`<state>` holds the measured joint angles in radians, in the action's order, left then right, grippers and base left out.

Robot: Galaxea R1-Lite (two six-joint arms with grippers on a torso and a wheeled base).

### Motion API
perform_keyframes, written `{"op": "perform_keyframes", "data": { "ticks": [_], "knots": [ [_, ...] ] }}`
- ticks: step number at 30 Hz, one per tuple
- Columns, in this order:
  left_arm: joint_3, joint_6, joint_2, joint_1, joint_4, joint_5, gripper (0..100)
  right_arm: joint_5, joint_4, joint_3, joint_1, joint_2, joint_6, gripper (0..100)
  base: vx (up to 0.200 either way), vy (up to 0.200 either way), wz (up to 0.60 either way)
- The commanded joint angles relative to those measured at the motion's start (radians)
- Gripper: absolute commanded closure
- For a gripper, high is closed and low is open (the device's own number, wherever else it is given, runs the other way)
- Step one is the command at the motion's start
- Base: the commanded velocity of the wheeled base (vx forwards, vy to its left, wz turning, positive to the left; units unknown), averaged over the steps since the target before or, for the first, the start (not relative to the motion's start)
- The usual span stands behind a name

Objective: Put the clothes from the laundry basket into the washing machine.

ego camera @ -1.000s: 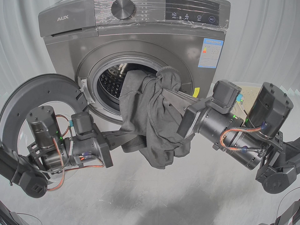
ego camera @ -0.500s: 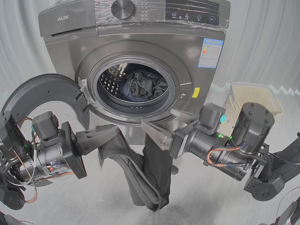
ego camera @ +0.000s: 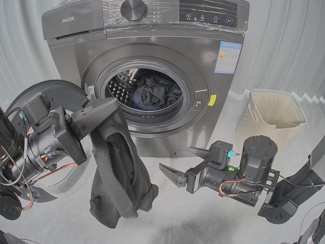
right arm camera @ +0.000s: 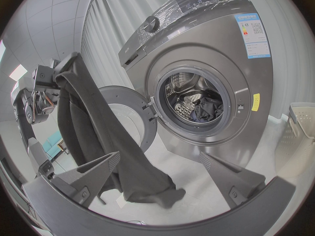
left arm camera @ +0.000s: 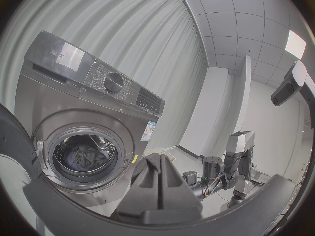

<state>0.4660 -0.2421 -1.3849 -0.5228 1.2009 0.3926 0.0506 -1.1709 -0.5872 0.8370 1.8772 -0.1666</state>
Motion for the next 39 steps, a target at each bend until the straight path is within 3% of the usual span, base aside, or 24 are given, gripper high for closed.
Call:
{"op": "perform_keyframes", "data": {
  "ticks": [1,23,39],
  "knots": [
    [0.003,0.0,0.007,0.001,0.0,0.0,100,0.0,0.0,0.003,-0.007,0.022,0.001,0,0.0,0.0,0.0],
    [0.023,0.001,-0.003,0.0,0.0,-0.023,100,0.003,0.0,0.02,-0.012,0.117,0.061,0,0.0,0.0,0.0],
    [0.034,0.001,-0.006,0.003,0.0,-0.032,100,0.003,0.0,0.023,0.01,0.137,0.062,0,0.0,0.0,0.0]
  ]
}}
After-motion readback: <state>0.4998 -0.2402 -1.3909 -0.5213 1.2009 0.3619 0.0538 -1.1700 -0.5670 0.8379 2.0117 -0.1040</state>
